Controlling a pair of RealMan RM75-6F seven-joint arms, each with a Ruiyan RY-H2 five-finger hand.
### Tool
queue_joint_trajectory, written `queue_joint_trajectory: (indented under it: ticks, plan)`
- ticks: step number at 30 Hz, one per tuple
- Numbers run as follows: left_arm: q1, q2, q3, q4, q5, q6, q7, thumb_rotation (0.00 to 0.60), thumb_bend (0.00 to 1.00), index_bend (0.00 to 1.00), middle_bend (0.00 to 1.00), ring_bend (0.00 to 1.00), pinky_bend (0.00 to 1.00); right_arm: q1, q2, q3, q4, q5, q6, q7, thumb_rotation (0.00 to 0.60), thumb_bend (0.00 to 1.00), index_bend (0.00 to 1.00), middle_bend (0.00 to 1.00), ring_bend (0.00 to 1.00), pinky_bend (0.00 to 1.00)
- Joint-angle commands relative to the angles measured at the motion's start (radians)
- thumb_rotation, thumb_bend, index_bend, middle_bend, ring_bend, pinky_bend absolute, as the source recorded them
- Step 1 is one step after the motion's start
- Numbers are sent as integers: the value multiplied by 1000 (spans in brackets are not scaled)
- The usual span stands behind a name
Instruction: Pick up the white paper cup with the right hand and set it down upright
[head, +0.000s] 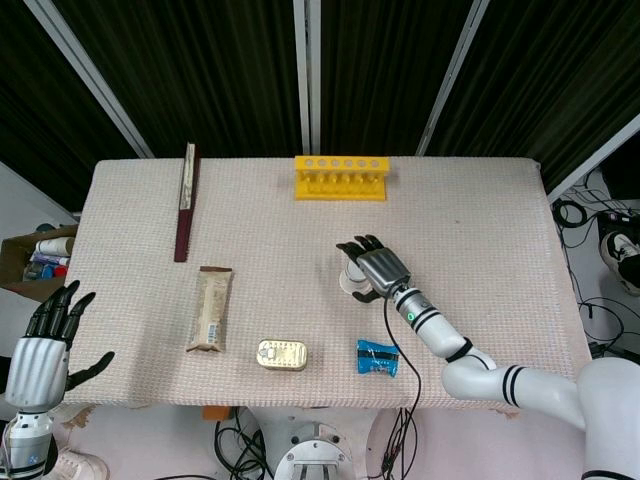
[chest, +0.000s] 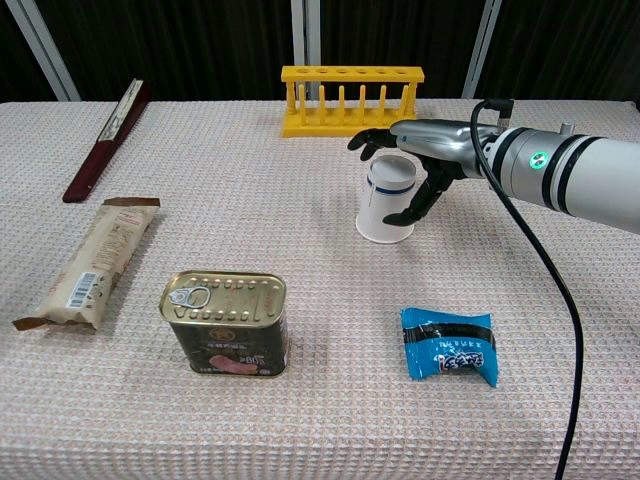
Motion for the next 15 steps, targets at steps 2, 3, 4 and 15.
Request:
queue_joint_trajectory:
  ticks: [2, 3, 4, 15]
  plan:
    - [-2, 3, 3, -2, -13, -17, -4, 600, 63, 127, 18, 57, 164, 3, 0, -4, 1, -1, 0, 2, 600, 198, 93, 144, 15, 43]
    - [-2, 4, 5, -3, -15, -22, -4, 600, 63, 127, 18, 57, 164, 3, 0, -4, 0, -1, 1, 2, 600, 198, 94, 144, 15, 43]
    - [-2, 6, 7, -5, -19, -28, -3, 600, 63, 128, 18, 57, 164, 3, 1, -6, -2, -3, 2, 2, 600, 198, 95, 144, 15, 43]
    - [5, 15, 14, -13, -41, -45, -9, 600, 63, 128, 18, 57, 164, 13, 38, -19, -31, 18, 36, -91, 600, 263, 177, 210, 107, 117]
